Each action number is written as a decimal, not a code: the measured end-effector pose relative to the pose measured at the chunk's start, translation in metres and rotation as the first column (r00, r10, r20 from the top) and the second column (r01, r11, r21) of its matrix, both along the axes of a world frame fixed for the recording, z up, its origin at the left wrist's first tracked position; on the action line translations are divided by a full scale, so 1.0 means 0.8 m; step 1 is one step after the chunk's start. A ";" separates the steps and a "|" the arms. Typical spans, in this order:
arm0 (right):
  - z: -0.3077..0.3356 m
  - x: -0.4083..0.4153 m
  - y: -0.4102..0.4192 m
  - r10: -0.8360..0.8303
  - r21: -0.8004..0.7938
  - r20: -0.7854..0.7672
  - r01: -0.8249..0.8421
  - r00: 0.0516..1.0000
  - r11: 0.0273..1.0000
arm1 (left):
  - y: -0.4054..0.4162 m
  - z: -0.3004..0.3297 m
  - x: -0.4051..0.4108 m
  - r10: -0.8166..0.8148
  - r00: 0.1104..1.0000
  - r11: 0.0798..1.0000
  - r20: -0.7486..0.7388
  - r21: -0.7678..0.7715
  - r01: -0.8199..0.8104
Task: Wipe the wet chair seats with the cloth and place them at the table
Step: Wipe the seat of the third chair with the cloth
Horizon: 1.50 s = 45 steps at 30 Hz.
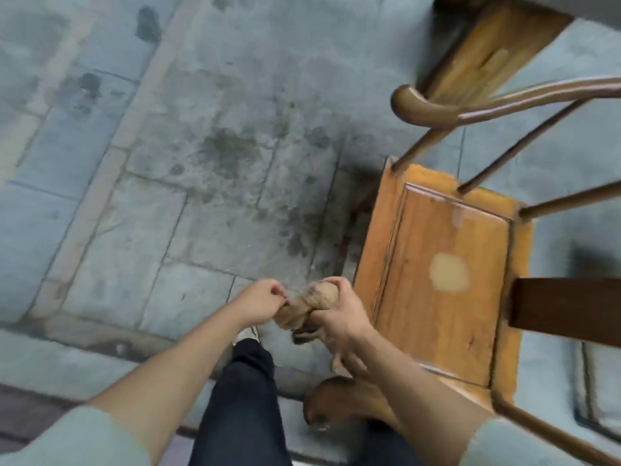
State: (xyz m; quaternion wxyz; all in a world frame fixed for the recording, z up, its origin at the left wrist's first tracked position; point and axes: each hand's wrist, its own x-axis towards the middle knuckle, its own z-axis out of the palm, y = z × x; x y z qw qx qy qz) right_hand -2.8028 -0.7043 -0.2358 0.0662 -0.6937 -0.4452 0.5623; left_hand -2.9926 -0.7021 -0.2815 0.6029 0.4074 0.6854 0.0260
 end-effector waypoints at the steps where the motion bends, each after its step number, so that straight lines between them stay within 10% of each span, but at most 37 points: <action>1: 0.004 0.008 0.008 -0.060 -0.015 0.003 0.060 0.998 0.998 | 0.017 0.003 0.005 -0.070 0.997 0.998 0.021 0.003 0.070; 12: 0.049 0.128 0.024 -0.624 -0.107 -0.081 0.615 0.778 0.781 | 0.126 0.080 0.133 -0.525 0.850 0.851 0.046 0.019 0.525; 18: 0.032 0.189 0.006 -0.956 -0.098 -0.230 0.973 0.184 0.211 | 0.147 0.083 0.256 -0.752 0.658 0.659 0.040 0.059 0.750; 21: 0.011 0.224 0.004 -0.937 -0.222 -0.270 0.961 -0.221 -0.163 | 0.151 0.083 0.322 -0.799 0.602 0.595 0.011 0.160 0.787; 24: -0.013 0.260 -0.005 -0.894 -0.269 -0.181 0.895 -0.411 -0.357 | 0.141 0.077 0.387 -0.890 0.454 0.454 0.044 0.174 0.874; 31: -0.088 0.394 -0.041 -0.954 0.140 0.051 0.948 -0.295 -0.286 | 0.164 -0.006 0.531 -0.997 0.077 0.081 0.026 0.232 0.969; 38: -0.199 0.517 -0.056 -0.799 0.428 0.581 0.893 -0.153 0.140 | 0.307 -0.143 0.626 -0.781 -0.231 -0.505 -0.580 0.368 0.781; 45: -0.261 0.439 0.050 -0.726 0.654 0.540 0.755 -0.426 0.044 | 0.368 -0.188 0.666 -0.604 -0.313 -0.686 -0.733 0.278 0.672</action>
